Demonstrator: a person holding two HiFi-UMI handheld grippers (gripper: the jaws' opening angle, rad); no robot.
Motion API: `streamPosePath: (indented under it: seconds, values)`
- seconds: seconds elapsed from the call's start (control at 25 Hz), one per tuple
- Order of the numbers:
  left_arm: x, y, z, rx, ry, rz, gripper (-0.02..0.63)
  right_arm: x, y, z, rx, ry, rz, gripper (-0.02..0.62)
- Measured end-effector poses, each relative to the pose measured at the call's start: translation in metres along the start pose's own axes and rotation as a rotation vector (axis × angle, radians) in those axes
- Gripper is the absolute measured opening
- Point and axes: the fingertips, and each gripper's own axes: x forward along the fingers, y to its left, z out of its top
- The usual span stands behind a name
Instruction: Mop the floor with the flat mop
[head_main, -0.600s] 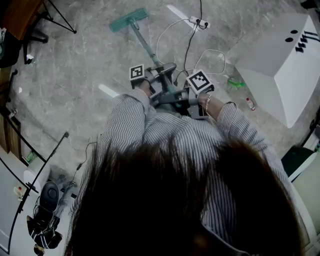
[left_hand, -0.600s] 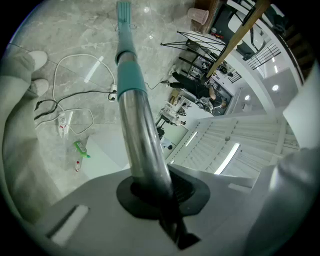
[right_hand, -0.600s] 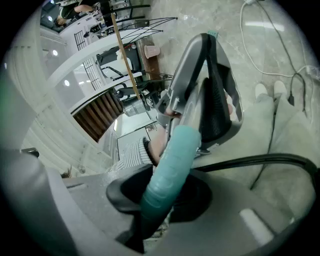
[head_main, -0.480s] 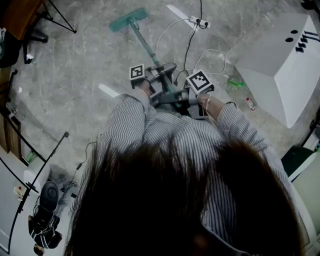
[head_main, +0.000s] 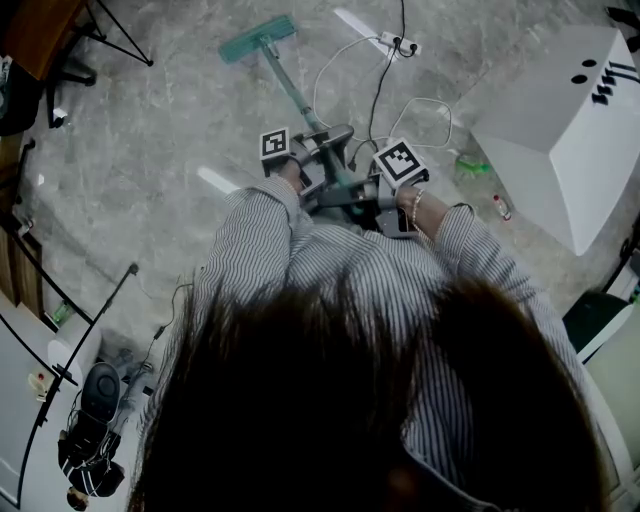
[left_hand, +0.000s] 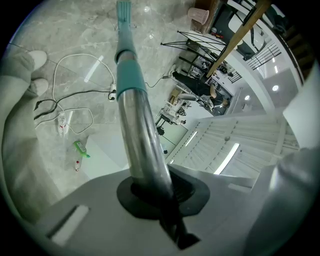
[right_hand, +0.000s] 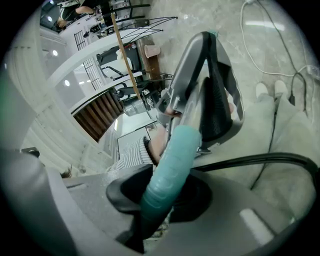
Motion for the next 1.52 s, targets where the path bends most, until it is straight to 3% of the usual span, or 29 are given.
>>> streamPosePath:
  seconds: [0.76, 0.92, 1.12, 1.28, 1.52]
  values:
    - [0.004, 0.002, -0.001, 0.008, -0.002, -0.005, 0.009, -0.007, -0.001, 0.002, 0.002, -0.050, -0.003, 0.100]
    - [0.005, -0.007, 0.005, 0.015, -0.034, -0.038, 0.009, -0.007, 0.006, 0.008, 0.016, -0.046, 0.021, 0.100]
    - [0.030, -0.029, 0.046, 0.028, -0.126, -0.100, 0.011, -0.027, 0.019, 0.051, 0.013, -0.057, 0.028, 0.100]
    - [0.033, -0.050, 0.091, 0.034, -0.138, -0.113, 0.011, -0.016, 0.030, 0.096, 0.014, -0.041, -0.009, 0.098]
    - [0.030, -0.112, 0.198, 0.038, -0.163, -0.114, 0.008, 0.023, 0.066, 0.201, 0.006, 0.002, -0.092, 0.088]
